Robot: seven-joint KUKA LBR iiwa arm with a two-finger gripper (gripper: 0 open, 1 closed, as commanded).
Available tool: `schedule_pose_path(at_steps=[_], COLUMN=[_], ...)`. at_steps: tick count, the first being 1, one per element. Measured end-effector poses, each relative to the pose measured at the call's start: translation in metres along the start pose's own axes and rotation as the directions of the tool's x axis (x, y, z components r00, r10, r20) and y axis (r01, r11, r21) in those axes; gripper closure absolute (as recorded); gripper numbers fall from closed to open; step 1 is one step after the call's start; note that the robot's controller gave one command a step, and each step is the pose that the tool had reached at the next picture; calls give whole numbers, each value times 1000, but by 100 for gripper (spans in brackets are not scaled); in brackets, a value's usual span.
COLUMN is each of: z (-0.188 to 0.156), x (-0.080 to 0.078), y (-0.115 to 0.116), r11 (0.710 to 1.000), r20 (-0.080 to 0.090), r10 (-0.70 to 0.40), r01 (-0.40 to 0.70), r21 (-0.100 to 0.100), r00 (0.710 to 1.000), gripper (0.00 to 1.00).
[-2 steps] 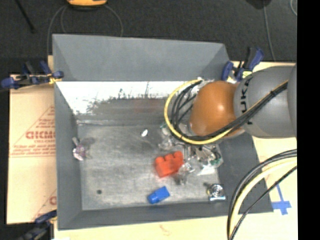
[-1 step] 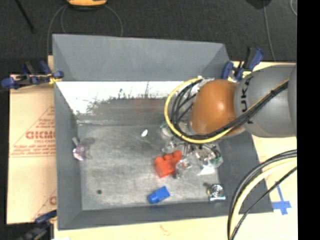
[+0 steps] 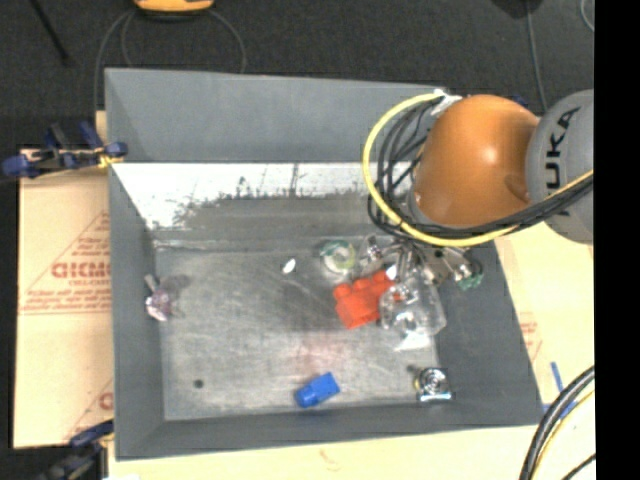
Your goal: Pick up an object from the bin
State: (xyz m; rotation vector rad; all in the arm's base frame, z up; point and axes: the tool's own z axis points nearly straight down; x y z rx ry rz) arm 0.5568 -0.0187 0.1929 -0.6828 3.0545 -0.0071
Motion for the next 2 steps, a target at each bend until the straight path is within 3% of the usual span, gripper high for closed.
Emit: schedule_pose_path(at_steps=[1,2], z=[-79,-171], x=[15,12], y=[-3,20], r11=[957,913], r20=[-1,1], r10=[-291,-408], r01=[291,408], r21=[-3,-1], r00=[957,913], gripper=[100,100])
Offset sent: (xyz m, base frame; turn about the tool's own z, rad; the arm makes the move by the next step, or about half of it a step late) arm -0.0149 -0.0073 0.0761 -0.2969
